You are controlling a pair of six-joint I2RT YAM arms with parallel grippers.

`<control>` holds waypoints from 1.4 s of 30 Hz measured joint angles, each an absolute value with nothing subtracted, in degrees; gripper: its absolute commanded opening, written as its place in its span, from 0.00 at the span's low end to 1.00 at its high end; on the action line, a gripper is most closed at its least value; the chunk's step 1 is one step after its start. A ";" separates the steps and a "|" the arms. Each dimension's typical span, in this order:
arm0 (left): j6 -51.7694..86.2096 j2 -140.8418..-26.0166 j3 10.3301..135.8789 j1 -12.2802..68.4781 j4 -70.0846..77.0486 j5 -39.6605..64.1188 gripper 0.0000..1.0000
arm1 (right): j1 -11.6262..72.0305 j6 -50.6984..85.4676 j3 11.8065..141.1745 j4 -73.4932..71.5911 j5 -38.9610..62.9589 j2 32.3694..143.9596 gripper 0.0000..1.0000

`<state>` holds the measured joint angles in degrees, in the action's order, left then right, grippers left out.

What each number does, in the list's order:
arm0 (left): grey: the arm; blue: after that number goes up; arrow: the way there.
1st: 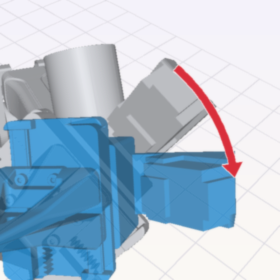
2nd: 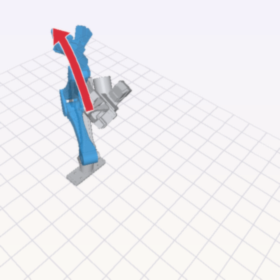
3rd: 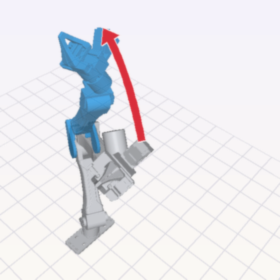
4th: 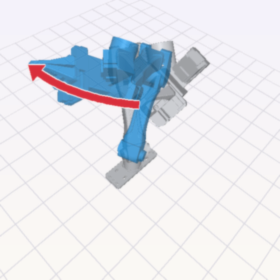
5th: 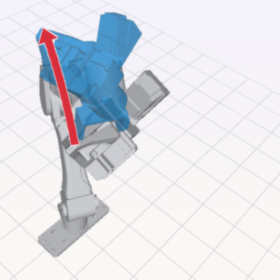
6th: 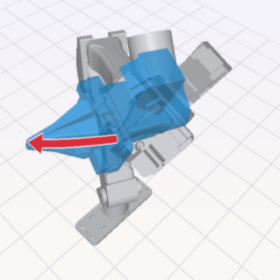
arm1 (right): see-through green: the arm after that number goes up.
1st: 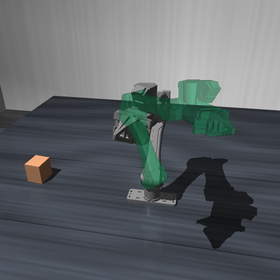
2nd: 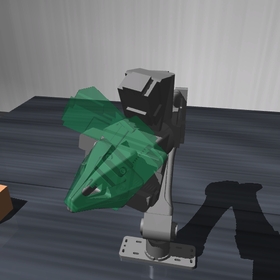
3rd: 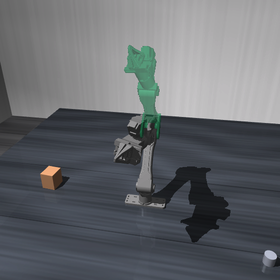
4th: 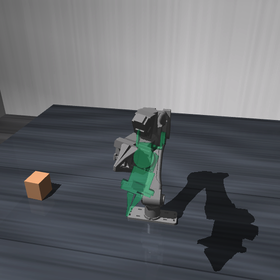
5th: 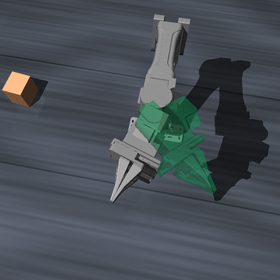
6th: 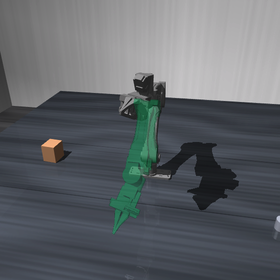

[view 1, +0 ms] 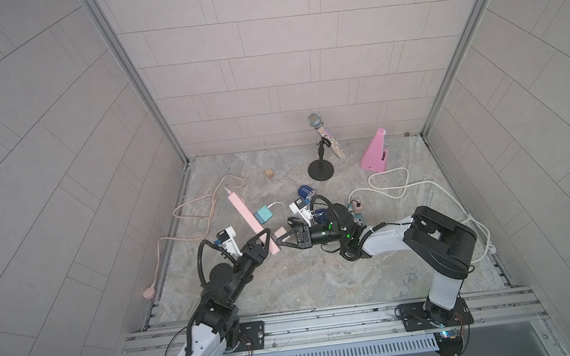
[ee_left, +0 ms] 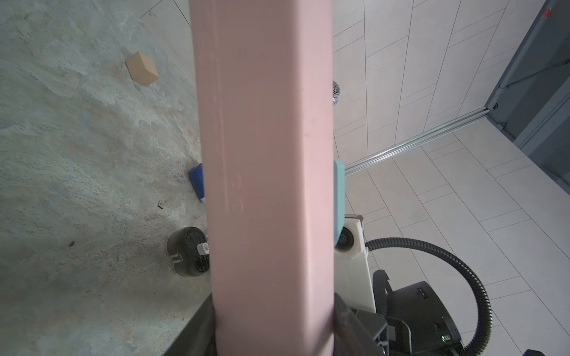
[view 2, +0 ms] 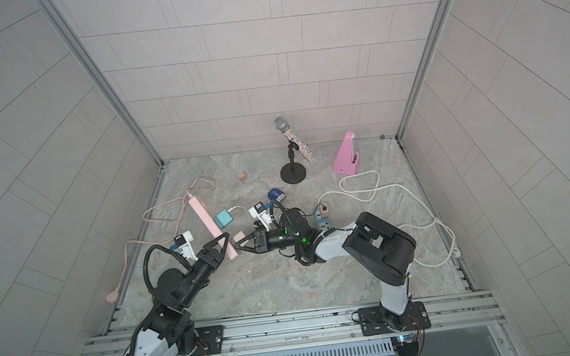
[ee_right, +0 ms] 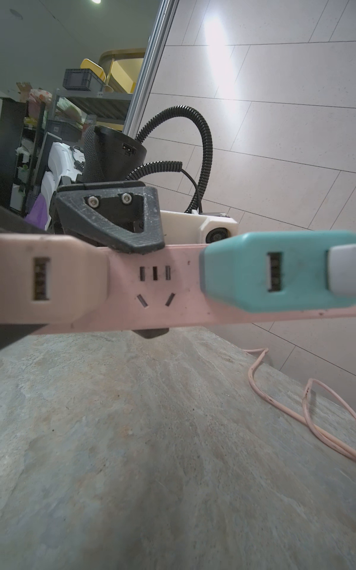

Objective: Unplug the electric shaver
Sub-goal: Remove the plug from the socket, then place the plug at the center of the board.

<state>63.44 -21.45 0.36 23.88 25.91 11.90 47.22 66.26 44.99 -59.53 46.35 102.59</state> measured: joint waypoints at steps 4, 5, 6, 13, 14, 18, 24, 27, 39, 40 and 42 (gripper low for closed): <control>63.61 -21.47 0.36 23.86 25.32 12.69 0.35 | 46.81 66.24 44.38 -60.05 46.78 102.59 0.00; 63.64 -21.47 0.36 23.86 25.15 12.86 0.34 | 46.65 66.19 44.23 -60.12 46.92 102.59 0.00; 63.66 -21.47 0.36 23.83 24.99 13.06 0.33 | 46.52 66.08 44.10 -60.12 47.09 102.54 0.00; 62.96 -21.52 0.32 21.82 22.17 13.56 0.28 | 41.08 64.47 43.48 -56.42 44.21 99.59 0.00; 62.96 -21.52 0.32 21.63 21.89 13.65 0.28 | 39.92 64.07 43.48 -55.79 43.55 98.94 0.00; 62.96 -21.45 0.32 21.26 20.99 13.93 0.28 | 38.30 62.50 43.48 -53.34 43.00 97.45 0.00; 62.96 -20.88 0.32 20.99 19.59 14.17 0.29 | 37.47 56.71 45.89 -40.56 43.03 96.14 0.00; 62.94 -20.53 0.32 20.99 18.98 14.20 0.29 | 35.66 49.89 50.28 -27.44 40.95 94.54 0.00; 62.26 -20.25 0.32 20.97 17.19 14.96 0.29 | 26.44 34.41 66.39 -2.07 37.93 98.61 0.00; 62.19 -20.23 0.32 20.97 17.06 15.07 0.29 | 26.09 34.13 67.70 -1.43 38.44 100.60 0.00; 62.11 -20.10 0.32 20.97 16.80 15.25 0.29 | 25.87 33.54 70.15 -0.32 39.40 104.40 0.00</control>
